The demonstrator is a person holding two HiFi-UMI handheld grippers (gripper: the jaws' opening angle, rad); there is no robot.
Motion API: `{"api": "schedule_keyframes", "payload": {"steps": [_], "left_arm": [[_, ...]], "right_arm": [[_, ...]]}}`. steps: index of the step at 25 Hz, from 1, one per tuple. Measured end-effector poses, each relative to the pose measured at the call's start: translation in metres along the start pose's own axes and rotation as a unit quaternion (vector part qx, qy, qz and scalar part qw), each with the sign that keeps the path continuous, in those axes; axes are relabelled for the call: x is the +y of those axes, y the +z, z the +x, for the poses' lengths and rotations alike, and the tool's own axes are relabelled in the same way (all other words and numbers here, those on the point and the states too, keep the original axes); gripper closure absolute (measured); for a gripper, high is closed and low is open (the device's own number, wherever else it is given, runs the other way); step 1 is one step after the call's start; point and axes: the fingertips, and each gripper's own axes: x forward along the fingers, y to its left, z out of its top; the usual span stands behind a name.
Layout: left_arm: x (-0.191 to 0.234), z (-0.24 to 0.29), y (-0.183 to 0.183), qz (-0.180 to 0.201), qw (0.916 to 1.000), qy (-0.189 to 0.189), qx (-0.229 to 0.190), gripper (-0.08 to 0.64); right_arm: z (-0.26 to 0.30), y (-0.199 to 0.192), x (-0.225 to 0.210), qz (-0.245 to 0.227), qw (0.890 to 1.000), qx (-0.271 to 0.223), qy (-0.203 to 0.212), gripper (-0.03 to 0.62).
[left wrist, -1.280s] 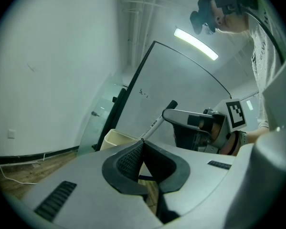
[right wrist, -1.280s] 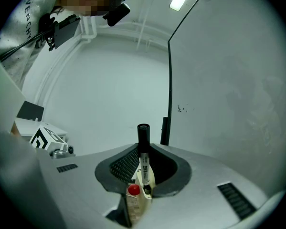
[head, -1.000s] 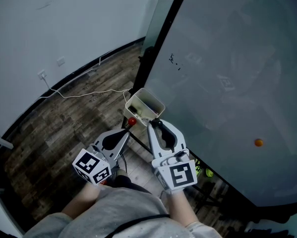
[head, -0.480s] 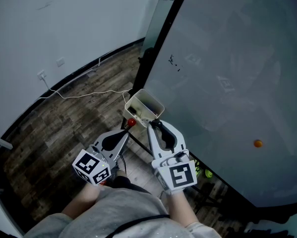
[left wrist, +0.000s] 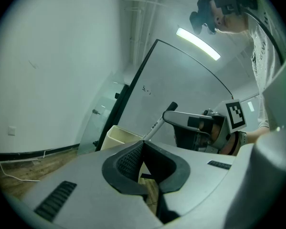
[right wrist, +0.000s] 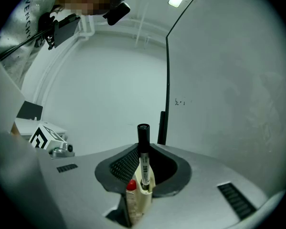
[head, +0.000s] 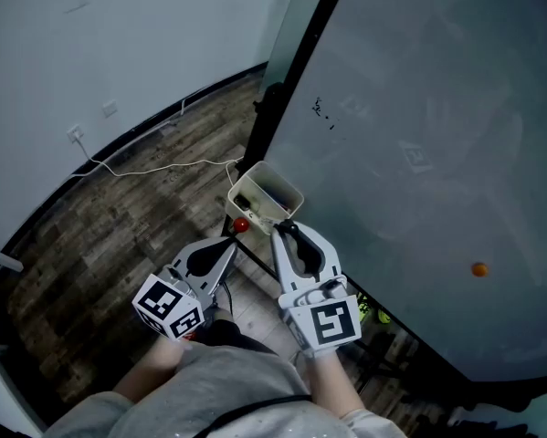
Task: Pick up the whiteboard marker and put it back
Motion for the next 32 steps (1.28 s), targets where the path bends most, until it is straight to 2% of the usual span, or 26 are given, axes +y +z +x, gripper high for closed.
{"api": "schedule_keyframes", "payload": {"steps": [23, 27, 32], "left_arm": [[0.047, 0.018, -0.028, -0.020, 0.9987, 0.035, 0.032, 0.549], [0.051, 0.020, -0.031, -0.023, 0.9985, 0.035, 0.036, 0.549], [0.054, 0.022, -0.035, -0.026, 0.9982, 0.037, 0.039, 0.549]], "right_arm": [[0.031, -0.056, -0.018, 0.047, 0.998, 0.041, 0.005, 0.517], [0.034, -0.059, -0.018, 0.052, 0.998, 0.034, 0.006, 0.517], [0.038, -0.063, -0.013, 0.055, 0.997, 0.044, 0.023, 0.517]]}}
